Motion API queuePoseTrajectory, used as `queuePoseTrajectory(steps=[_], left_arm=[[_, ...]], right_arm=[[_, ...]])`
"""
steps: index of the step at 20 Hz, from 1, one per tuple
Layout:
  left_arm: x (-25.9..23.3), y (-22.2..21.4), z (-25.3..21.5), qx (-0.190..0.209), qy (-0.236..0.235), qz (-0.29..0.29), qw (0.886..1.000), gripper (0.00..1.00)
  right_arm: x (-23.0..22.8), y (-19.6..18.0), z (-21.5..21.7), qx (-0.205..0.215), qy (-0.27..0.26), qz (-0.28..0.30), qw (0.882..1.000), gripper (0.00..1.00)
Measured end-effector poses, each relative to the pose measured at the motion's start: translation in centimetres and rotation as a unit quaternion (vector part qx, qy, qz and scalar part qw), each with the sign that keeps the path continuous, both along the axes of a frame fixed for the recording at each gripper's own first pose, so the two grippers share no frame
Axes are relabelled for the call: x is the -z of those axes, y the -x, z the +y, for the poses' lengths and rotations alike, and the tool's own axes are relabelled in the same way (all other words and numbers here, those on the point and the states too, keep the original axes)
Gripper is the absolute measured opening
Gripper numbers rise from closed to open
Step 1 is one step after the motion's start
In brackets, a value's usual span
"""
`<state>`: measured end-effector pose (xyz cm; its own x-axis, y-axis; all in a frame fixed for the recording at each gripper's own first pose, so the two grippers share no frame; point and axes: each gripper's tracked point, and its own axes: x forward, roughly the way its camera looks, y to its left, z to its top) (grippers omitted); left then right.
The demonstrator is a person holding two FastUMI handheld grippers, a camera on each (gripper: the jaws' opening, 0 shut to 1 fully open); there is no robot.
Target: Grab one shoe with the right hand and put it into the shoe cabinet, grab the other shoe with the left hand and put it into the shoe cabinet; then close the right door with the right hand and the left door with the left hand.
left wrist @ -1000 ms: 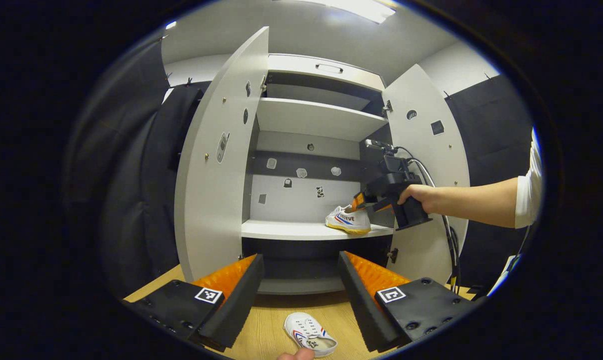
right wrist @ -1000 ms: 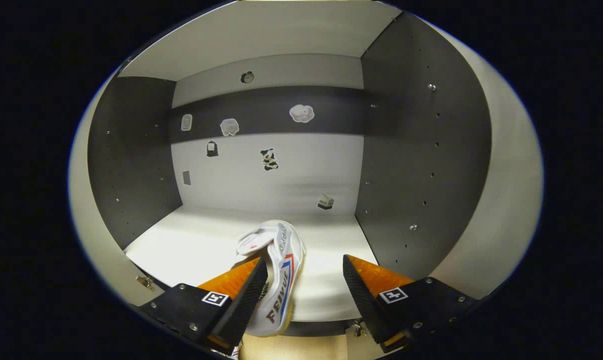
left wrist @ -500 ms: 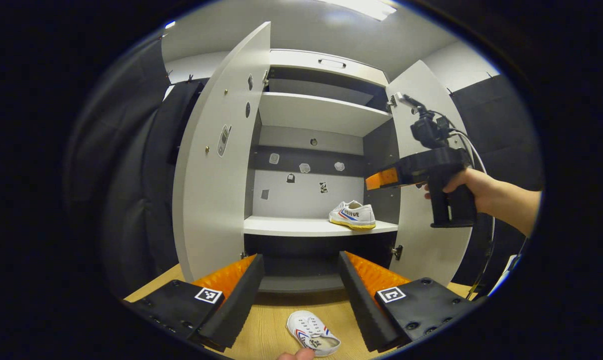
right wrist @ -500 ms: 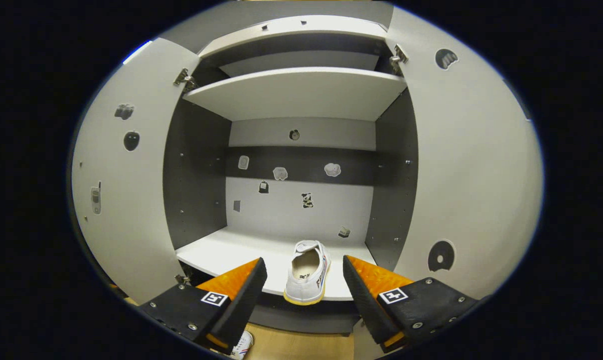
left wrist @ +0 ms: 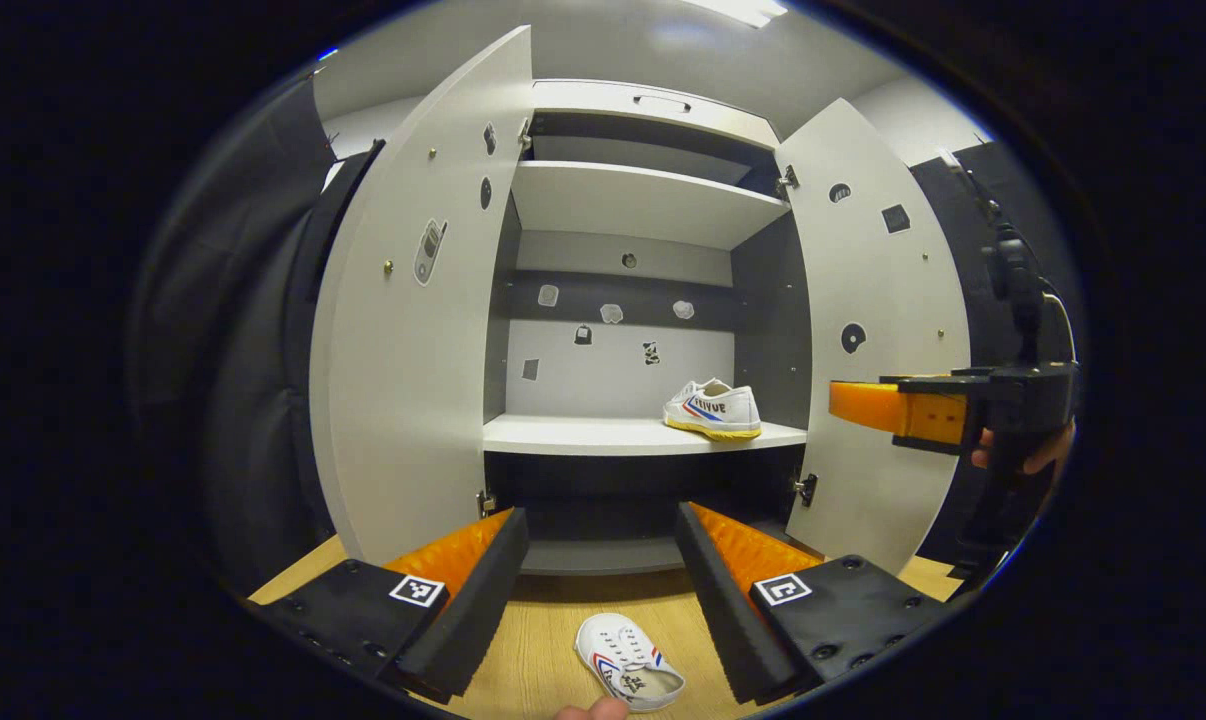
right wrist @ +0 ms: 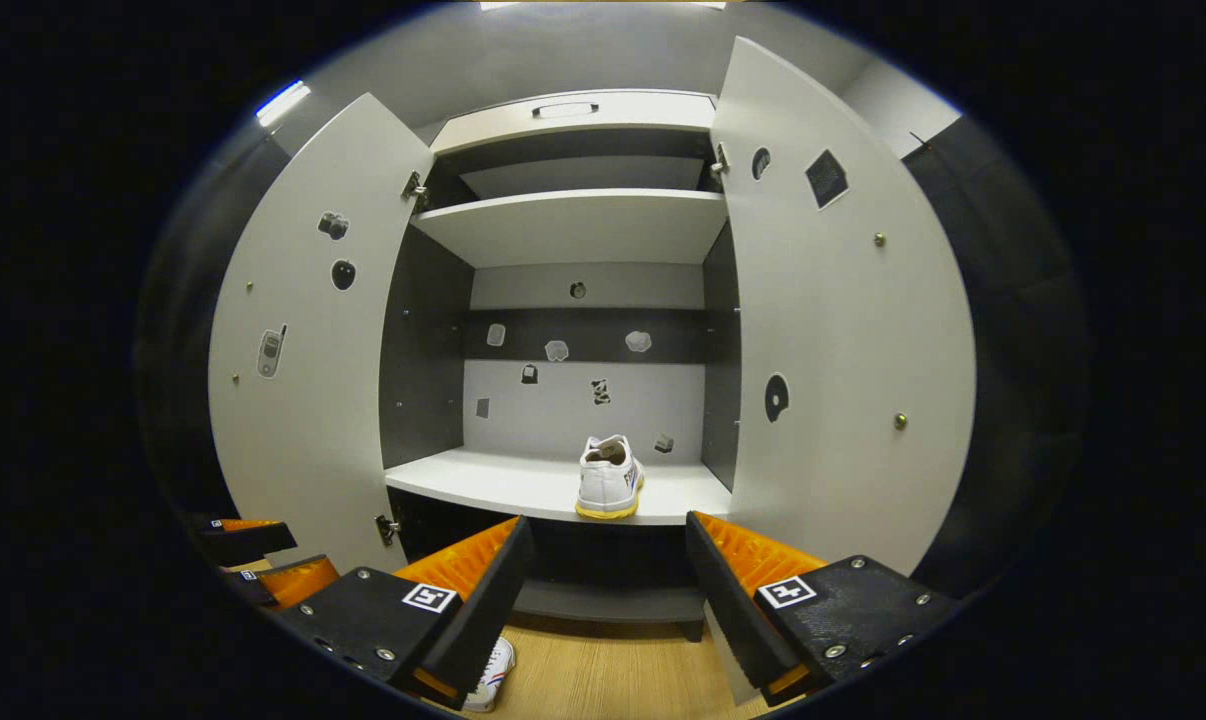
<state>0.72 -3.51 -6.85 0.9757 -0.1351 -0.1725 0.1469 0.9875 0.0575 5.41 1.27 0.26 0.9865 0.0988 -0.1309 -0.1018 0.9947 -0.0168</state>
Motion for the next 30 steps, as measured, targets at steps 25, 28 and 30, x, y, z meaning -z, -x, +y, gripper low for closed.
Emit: queuePoseTrajectory(steps=[25, 28, 30], left_arm=[[27.0, 3.2, 5.4, -0.076, -0.050, 0.370, 0.925, 1.00], [27.6, 0.0, 6.0, -0.081, -0.068, 0.291, 0.951, 1.00], [28.1, -0.8, 5.8, -0.084, -0.044, 0.276, 0.957, 0.99]], right_arm=[[4.8, 4.9, -6.3, 0.063, -0.001, 0.024, 0.998, 0.94], [4.8, 5.1, -6.2, 0.064, 0.006, 0.026, 0.998, 0.94], [4.8, 5.1, -6.1, 0.064, 0.011, 0.028, 0.998, 0.94]])
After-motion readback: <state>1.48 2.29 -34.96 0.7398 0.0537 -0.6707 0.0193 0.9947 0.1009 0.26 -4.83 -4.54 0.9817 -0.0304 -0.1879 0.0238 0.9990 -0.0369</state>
